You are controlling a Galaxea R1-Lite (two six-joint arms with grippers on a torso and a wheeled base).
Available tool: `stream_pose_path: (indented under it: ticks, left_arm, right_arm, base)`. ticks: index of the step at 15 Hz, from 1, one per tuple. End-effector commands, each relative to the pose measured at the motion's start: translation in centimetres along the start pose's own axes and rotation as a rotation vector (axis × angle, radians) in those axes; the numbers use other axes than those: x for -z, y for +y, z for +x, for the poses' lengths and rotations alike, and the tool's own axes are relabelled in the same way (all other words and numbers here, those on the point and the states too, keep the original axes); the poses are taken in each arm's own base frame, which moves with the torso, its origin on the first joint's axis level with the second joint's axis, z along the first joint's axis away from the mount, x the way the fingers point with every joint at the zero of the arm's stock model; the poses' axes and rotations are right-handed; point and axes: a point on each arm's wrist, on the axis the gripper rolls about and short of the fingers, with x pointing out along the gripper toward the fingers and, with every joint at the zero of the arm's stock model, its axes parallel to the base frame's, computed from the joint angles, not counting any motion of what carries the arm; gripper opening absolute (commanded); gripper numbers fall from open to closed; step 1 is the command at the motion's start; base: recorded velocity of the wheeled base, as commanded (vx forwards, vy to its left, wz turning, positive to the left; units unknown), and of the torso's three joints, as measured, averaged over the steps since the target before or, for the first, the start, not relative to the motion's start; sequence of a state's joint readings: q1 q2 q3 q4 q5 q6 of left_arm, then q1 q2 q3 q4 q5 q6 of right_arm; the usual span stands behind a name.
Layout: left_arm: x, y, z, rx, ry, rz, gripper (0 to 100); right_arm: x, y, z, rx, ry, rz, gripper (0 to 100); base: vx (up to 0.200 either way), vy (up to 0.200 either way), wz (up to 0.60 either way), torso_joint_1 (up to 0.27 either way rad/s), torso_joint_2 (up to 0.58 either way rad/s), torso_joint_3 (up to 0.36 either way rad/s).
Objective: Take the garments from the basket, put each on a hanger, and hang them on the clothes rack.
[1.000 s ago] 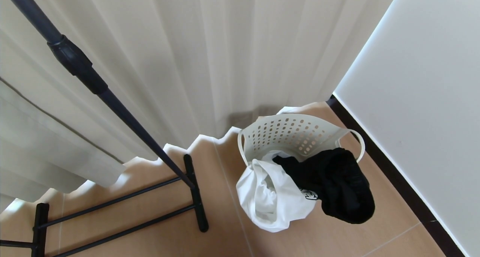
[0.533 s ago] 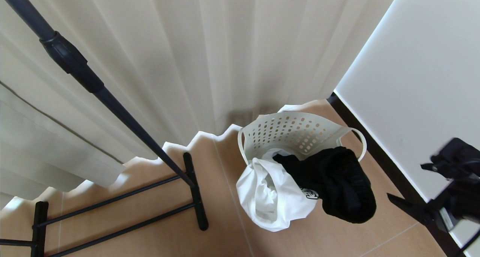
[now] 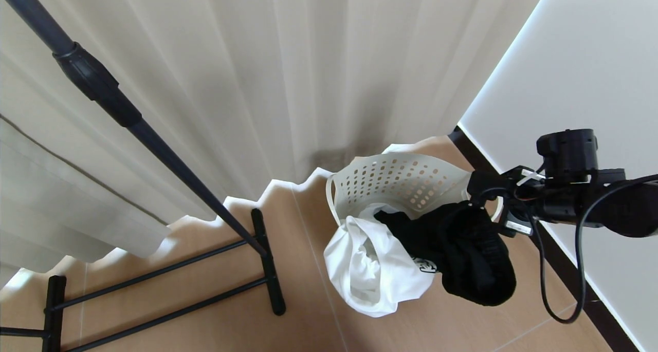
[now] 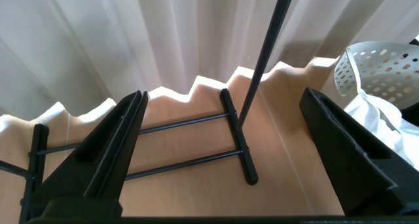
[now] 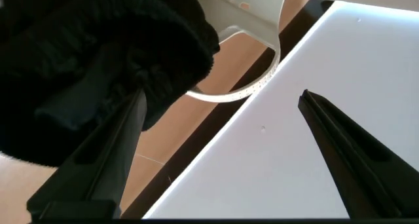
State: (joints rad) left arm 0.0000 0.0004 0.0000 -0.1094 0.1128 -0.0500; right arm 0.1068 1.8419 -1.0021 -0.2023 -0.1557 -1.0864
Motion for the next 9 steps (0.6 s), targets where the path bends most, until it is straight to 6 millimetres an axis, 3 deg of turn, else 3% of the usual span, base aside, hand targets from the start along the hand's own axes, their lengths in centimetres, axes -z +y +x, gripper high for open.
stream_pose_path:
  ticks: [1,9]
  left_arm:
    - [0.0,0.0,0.0,-0.001,0.0,0.001,100]
    - [0.0,0.0,0.0,0.001,0.0,0.001,100]
  right_arm:
    - [-0.2,-0.2,4.4,-0.011,0.055,-0.002,100]
    - [0.1,-1.3,9.7,0.006,0.084,0.022,100]
  base:
    - [0.0,0.0,0.0,0.0,0.0,0.0]
    - [0.0,0.0,0.0,0.0,0.0,0.0]
